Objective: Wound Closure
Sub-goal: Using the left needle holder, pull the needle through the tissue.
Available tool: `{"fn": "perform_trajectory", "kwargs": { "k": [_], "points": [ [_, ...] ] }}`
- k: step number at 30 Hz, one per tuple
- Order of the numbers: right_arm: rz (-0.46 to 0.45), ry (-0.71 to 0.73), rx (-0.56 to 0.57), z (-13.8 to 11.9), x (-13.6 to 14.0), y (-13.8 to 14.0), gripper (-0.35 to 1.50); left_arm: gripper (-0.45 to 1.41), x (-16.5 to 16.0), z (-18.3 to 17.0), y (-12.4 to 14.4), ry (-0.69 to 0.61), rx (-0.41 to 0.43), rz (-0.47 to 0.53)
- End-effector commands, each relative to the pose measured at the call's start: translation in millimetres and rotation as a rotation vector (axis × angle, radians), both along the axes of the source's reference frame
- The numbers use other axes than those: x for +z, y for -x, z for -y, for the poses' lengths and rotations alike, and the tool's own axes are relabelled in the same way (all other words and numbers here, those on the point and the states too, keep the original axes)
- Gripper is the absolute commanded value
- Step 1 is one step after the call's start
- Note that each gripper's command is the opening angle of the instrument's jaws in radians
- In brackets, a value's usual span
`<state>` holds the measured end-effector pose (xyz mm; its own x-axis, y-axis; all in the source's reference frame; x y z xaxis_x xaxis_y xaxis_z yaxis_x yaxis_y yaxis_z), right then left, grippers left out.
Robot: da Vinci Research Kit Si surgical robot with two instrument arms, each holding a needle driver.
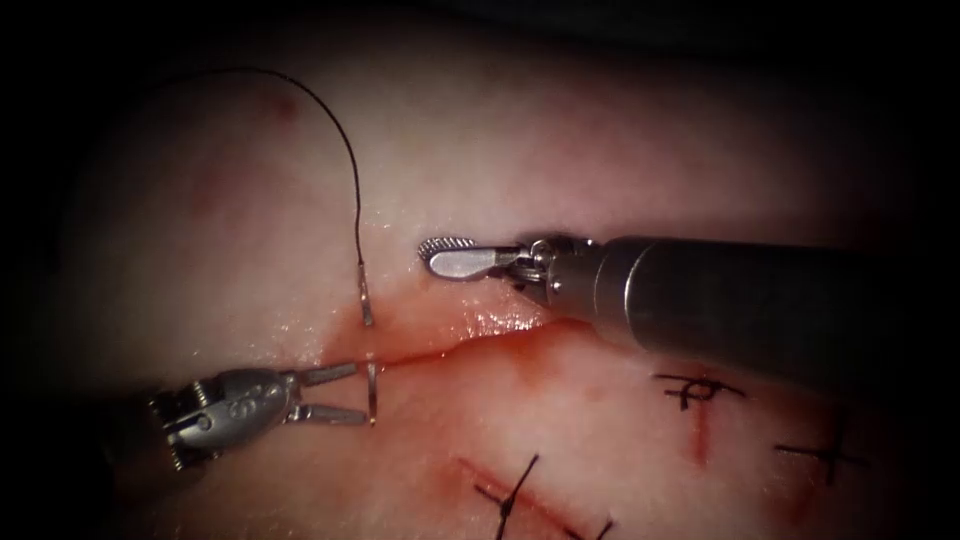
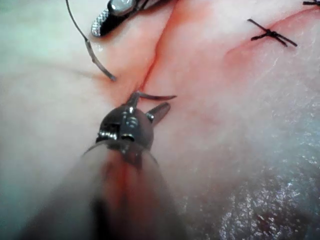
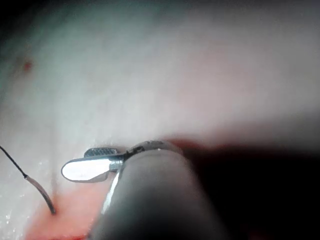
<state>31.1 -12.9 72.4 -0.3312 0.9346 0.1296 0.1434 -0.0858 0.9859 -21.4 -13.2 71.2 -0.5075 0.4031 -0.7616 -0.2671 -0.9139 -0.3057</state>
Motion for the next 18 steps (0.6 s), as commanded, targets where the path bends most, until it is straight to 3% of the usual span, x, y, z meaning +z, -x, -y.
{"fn": "perform_trajectory", "kwargs": {
  "k": [1,8,18],
  "points": [
    [-0.001,0.007,-0.002,-0.1,0.4,-1.0,1.37,0.1,0.5,-0.2,0.9,0.05,0.021,0.024],
    [0.0,0.007,0.0,-0.1,0.4,-1.1,1.33,0.17,0.4,0.0,1.1,0.209,0.158,0.033],
    [0.004,0.011,0.003,0.2,0.7,-1.5,1.32,0.29,1.8,-0.8,1.5,0.27,0.204,0.035]
  ]
}}
